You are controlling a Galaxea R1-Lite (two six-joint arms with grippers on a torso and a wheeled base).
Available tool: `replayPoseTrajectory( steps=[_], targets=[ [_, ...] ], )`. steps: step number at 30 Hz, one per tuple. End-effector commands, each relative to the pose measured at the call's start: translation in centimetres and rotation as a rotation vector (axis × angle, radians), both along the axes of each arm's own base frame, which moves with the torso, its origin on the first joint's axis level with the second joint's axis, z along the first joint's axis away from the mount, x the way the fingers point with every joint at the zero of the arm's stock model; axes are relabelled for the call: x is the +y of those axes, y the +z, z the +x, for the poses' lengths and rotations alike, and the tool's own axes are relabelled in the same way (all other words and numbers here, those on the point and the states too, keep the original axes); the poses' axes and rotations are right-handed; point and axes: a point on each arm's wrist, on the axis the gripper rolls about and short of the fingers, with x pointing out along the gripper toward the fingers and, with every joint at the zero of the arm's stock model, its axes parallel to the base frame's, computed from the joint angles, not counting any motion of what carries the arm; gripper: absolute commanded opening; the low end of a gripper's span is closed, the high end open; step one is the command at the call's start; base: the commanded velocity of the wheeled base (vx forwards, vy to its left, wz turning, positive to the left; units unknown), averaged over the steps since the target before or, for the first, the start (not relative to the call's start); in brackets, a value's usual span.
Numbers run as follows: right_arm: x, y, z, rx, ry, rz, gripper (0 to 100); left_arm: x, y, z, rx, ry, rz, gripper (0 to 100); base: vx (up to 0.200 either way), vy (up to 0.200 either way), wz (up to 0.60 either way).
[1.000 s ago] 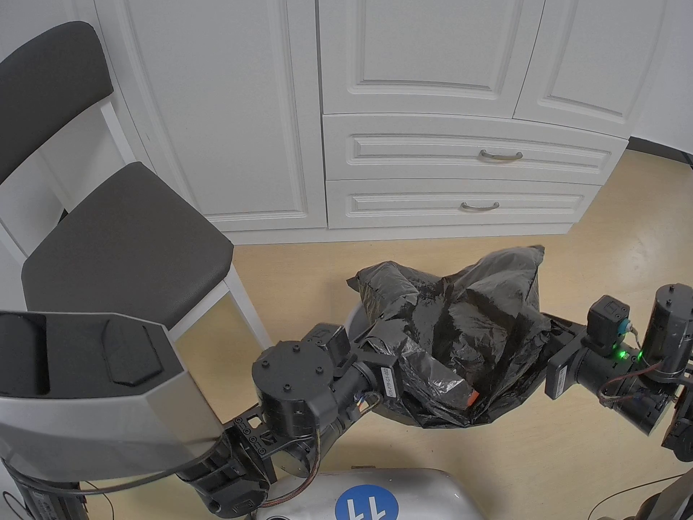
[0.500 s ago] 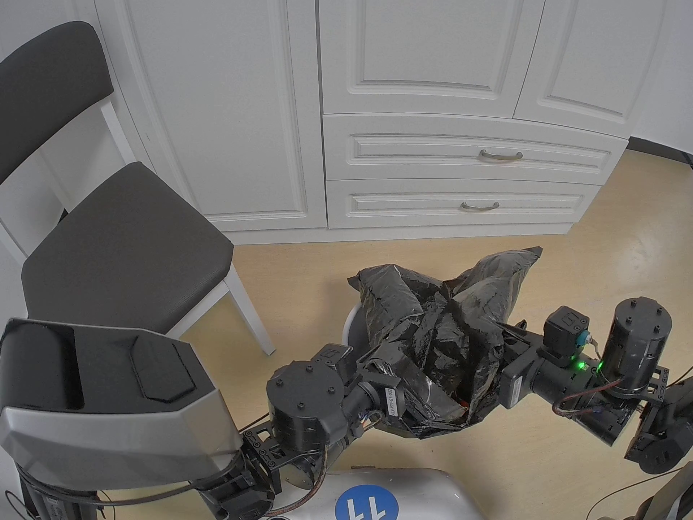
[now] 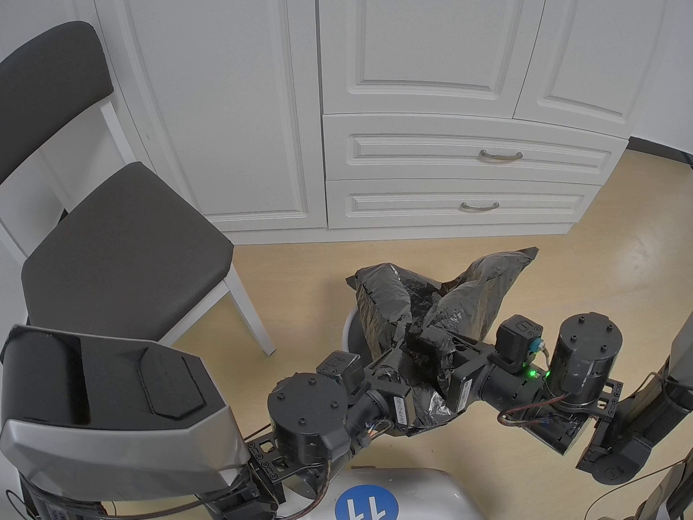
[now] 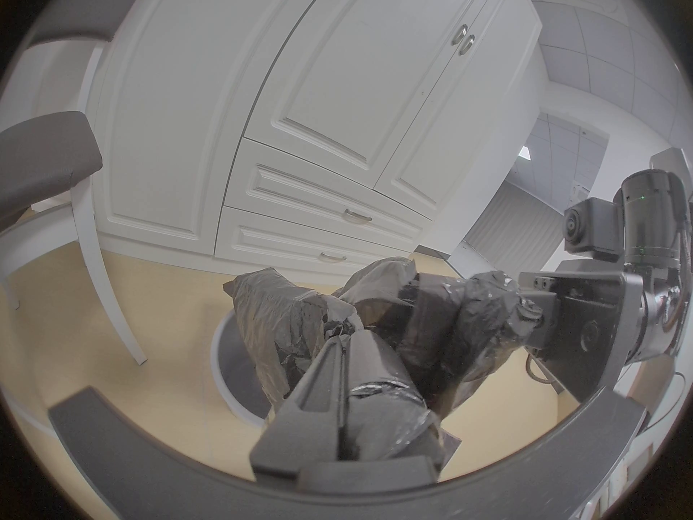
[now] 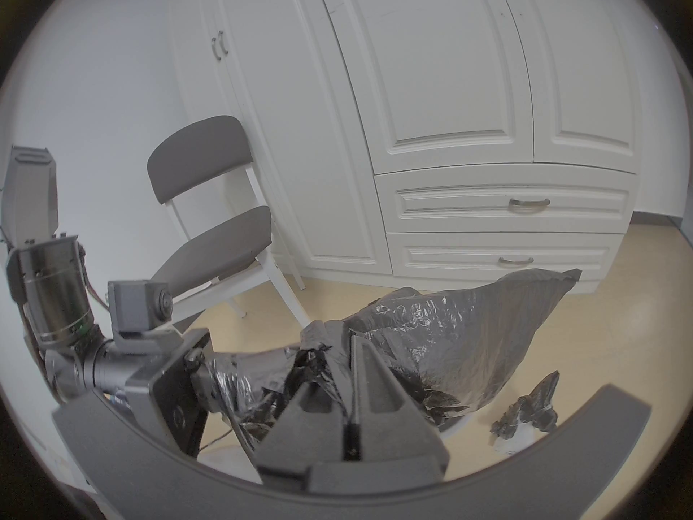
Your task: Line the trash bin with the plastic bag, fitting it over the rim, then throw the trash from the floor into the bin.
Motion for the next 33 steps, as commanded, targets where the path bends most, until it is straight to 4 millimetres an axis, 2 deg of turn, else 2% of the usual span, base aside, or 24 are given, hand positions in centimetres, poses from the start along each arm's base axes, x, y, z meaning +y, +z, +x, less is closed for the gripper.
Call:
replayPoseTrajectory(
  steps=[1, 9, 13, 17, 18, 23, 33],
  targets=[
    [0.8, -0.4, 0.5, 0.014, 0.004, 0.010, 0, -0.1, 0.1, -0.1, 0.003, -0.004, -0.009, 0, 0.000, 0.000, 0.00],
    [1.7, 1.1, 1.4, 0.039, -0.013, 0.115, 0, -0.2, -0.5, 0.5, 0.015, 0.009, -0.014, 0, 0.000, 0.000, 0.00],
    [2.0, 2.7, 1.8, 0.111, -0.030, 0.172, 0, 0.2, 0.0, 1.1, 0.003, 0.034, -0.028, 0, 0.000, 0.000, 0.00],
    [2.0, 2.9, 1.8, 0.148, -0.037, 0.166, 0, 0.3, 0.1, 1.3, -0.002, 0.043, -0.026, 0, 0.000, 0.000, 0.00],
    [2.4, 3.3, 1.4, 0.216, -0.035, 0.187, 0, 0.4, 0.2, 1.5, -0.013, 0.054, -0.016, 0, 0.000, 0.000, 0.00],
    [3.3, 3.3, 1.3, 0.314, -0.035, 0.197, 0, 0.6, 0.0, 1.2, -0.047, 0.071, 0.058, 0, 0.000, 0.000, 0.00],
    [3.5, 3.5, 1.5, 0.344, -0.038, 0.227, 0, 0.5, -0.3, 1.2, -0.061, 0.086, 0.094, 0, 0.000, 0.000, 0.00]
  ],
)
